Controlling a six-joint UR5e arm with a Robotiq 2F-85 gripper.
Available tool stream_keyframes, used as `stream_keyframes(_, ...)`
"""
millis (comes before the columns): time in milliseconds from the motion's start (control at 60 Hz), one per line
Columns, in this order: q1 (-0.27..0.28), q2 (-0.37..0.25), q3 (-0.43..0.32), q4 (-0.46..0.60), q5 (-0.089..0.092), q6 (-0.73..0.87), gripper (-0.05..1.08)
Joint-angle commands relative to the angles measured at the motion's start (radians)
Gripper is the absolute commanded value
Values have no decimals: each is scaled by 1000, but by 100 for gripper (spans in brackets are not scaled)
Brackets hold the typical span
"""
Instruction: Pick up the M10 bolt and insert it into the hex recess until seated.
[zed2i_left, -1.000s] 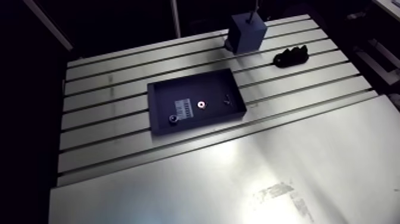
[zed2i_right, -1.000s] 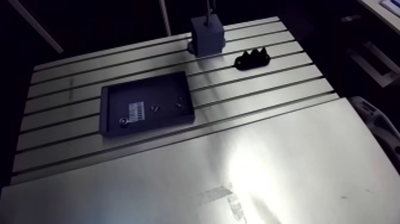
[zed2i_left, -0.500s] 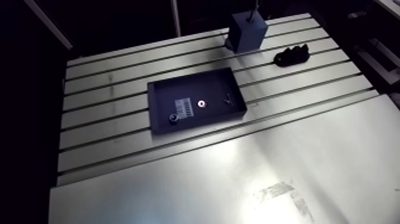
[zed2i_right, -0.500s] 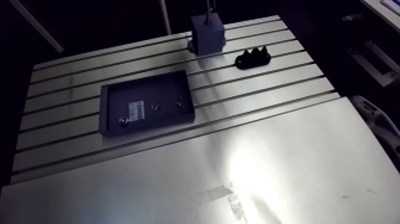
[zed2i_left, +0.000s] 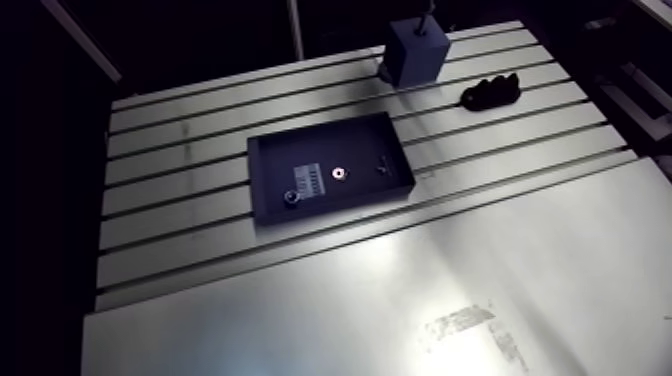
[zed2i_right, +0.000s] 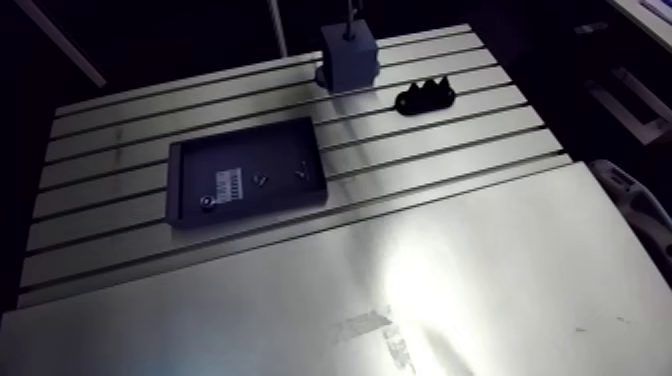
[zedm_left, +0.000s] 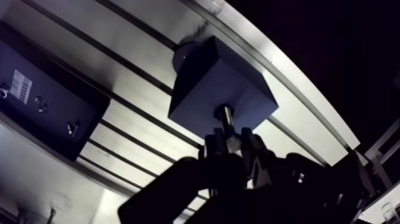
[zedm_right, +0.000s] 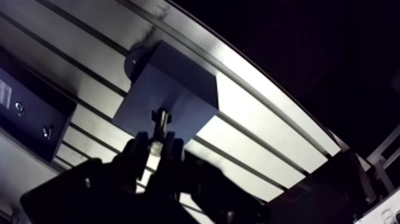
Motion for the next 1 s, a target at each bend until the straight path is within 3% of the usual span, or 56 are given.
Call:
stream_keyframes(17,0,0,1,1,0,0,78)
stream_keyframes(1000,0,0,13,-1,-3,-1,78)
